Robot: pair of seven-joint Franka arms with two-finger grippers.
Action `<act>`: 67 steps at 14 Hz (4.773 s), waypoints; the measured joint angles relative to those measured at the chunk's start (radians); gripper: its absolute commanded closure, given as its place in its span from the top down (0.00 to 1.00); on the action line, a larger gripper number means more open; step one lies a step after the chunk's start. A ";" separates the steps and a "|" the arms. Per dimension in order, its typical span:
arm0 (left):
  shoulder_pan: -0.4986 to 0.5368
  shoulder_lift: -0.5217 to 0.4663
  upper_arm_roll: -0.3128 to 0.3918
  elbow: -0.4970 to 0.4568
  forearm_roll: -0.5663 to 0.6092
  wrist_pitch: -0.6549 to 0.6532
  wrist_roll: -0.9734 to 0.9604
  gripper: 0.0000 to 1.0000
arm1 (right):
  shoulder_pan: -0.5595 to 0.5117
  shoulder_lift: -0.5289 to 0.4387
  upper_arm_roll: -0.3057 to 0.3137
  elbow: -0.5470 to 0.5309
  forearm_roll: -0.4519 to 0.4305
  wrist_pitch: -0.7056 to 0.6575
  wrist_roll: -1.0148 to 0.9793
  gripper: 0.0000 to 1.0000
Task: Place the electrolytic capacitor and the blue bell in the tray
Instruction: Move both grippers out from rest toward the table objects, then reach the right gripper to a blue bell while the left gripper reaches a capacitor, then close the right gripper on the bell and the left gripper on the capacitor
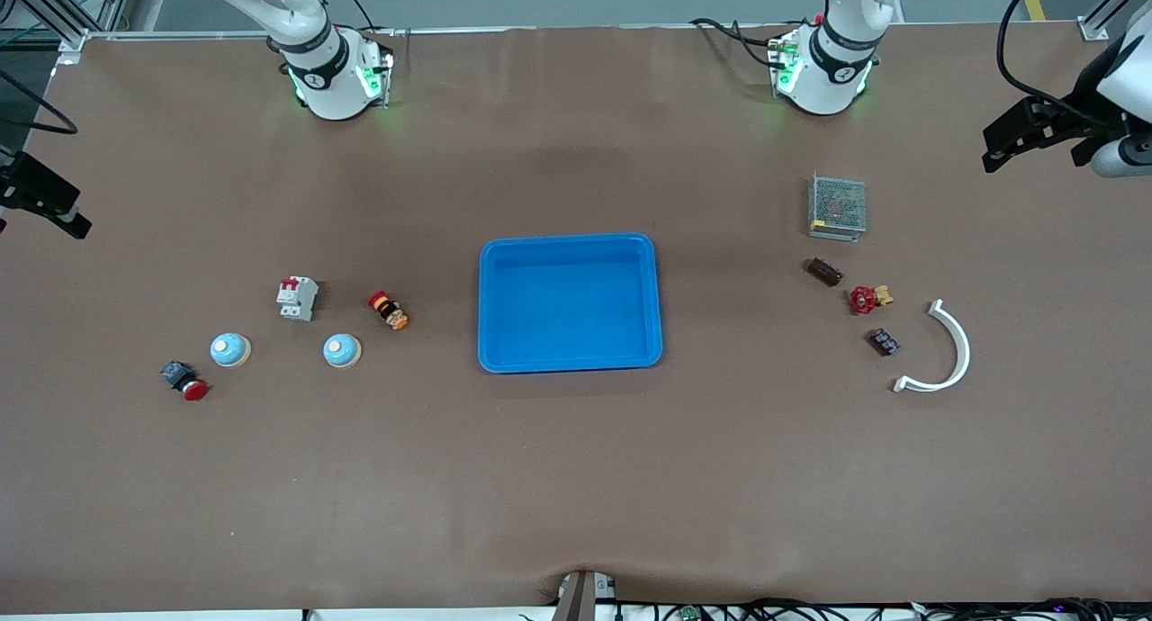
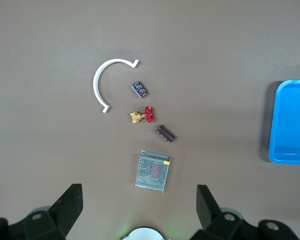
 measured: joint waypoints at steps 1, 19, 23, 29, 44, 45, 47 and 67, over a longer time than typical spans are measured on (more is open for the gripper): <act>0.000 0.000 0.000 0.000 0.000 0.000 0.000 1.00 | 0.001 0.000 0.000 0.000 0.000 0.000 0.000 1.00; 0.048 0.020 0.006 -0.341 0.000 0.245 -0.113 1.00 | 0.137 0.055 0.016 -0.004 -0.001 -0.002 -0.070 1.00; 0.048 0.020 -0.003 -0.500 0.000 0.414 -0.225 1.00 | 0.138 0.187 0.015 -0.023 -0.001 0.149 -0.083 1.00; 0.045 0.033 -0.057 -0.755 0.000 0.725 -0.468 1.00 | 0.140 0.297 0.014 -0.209 -0.001 0.468 -0.155 1.00; 0.040 0.307 -0.070 -0.855 0.000 1.027 -0.901 0.80 | 0.138 0.419 0.011 -0.452 -0.001 0.685 -0.356 1.00; 0.040 0.322 -0.070 -0.855 0.000 1.036 -0.903 0.79 | 0.139 0.425 0.012 -0.461 -0.001 0.697 -0.357 1.00; 0.040 0.347 -0.071 -0.855 0.000 1.056 -0.924 0.72 | 0.140 0.440 0.014 -0.466 -0.001 0.715 -0.358 1.00; -0.120 0.377 -0.082 -0.670 0.000 0.957 -1.195 0.00 | 0.173 0.541 0.019 -0.539 -0.001 0.921 -0.365 1.00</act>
